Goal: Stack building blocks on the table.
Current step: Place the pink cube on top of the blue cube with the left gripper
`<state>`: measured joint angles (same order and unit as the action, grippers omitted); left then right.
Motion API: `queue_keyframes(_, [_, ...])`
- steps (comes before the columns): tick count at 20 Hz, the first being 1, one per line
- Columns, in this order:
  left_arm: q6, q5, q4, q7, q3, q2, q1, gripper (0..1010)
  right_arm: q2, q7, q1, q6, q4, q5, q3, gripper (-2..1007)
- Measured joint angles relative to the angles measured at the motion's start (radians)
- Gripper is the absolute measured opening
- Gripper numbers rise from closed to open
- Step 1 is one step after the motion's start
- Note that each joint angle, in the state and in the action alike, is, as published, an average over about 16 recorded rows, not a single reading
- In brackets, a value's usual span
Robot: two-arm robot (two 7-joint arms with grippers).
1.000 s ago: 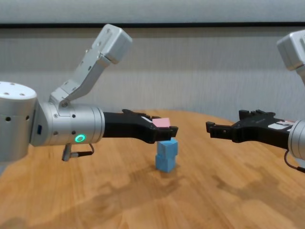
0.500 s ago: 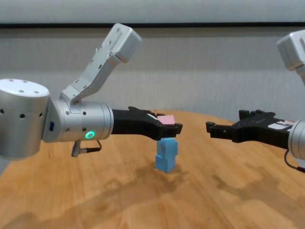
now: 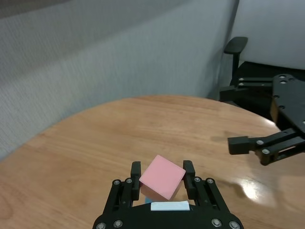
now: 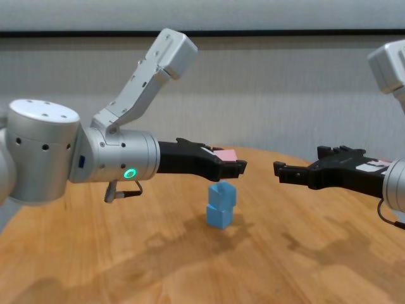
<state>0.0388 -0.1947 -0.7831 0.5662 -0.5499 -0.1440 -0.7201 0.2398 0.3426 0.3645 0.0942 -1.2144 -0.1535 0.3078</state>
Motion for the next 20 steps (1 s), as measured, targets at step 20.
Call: queue_keyframes(20, [0.006,0.039,0.070,-0.012,0.034,0.035,-0.021,556,0.000,0.000,0.000,0.000,0.000,0.000,0.000,1005])
